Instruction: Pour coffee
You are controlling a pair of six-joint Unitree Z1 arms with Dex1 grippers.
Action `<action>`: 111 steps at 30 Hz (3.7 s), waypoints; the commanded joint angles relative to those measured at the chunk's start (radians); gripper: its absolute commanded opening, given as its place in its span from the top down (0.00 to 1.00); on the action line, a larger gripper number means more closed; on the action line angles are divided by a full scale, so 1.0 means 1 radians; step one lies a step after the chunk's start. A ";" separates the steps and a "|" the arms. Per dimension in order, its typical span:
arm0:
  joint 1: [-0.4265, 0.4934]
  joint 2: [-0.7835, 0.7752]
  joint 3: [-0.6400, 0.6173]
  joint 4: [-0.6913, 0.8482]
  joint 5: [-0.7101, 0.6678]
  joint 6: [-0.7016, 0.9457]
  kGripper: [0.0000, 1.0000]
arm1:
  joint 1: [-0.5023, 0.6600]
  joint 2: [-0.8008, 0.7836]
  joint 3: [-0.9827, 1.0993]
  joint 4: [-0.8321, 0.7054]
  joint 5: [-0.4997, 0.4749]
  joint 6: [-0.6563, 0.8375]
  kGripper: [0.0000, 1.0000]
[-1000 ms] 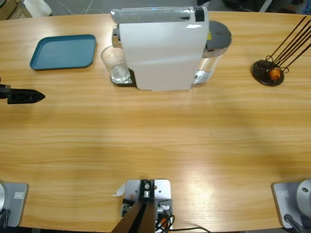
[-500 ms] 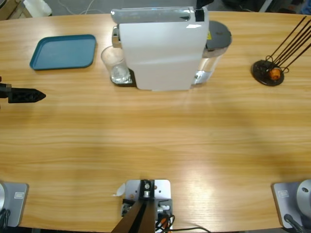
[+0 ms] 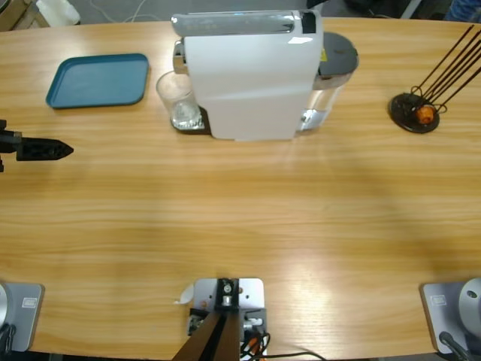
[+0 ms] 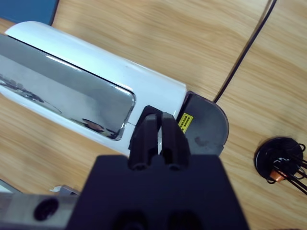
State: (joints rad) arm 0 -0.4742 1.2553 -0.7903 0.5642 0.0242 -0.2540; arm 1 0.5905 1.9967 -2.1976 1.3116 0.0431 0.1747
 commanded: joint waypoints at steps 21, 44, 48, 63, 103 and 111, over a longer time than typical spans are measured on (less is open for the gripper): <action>-0.024 0.036 0.006 -0.008 0.014 -0.005 0.01 | 0.026 0.078 0.059 0.015 0.012 -0.008 1.00; -0.036 0.029 0.009 -0.012 0.015 -0.004 0.01 | 0.170 -0.143 -0.253 0.072 -0.217 -0.158 0.16; -0.058 0.013 0.003 -0.012 0.014 0.003 0.01 | 0.211 -0.274 -0.171 0.083 -0.183 -0.135 0.00; -0.112 -0.125 0.086 -0.058 -0.142 0.222 0.00 | 0.228 -0.846 1.227 -0.804 0.044 -0.086 0.00; -0.181 -0.101 0.301 -0.528 -0.161 0.375 0.00 | 0.160 -0.915 1.538 -1.043 0.083 -0.209 0.02; -0.155 -0.144 0.379 -0.653 -0.170 0.338 0.02 | 0.159 -0.910 1.539 -1.054 0.055 -0.224 0.02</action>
State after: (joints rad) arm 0 -0.6476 1.1402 -0.4786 0.0121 -0.1235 0.1100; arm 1 0.7608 1.0699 -0.6875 0.2724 0.1199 -0.0357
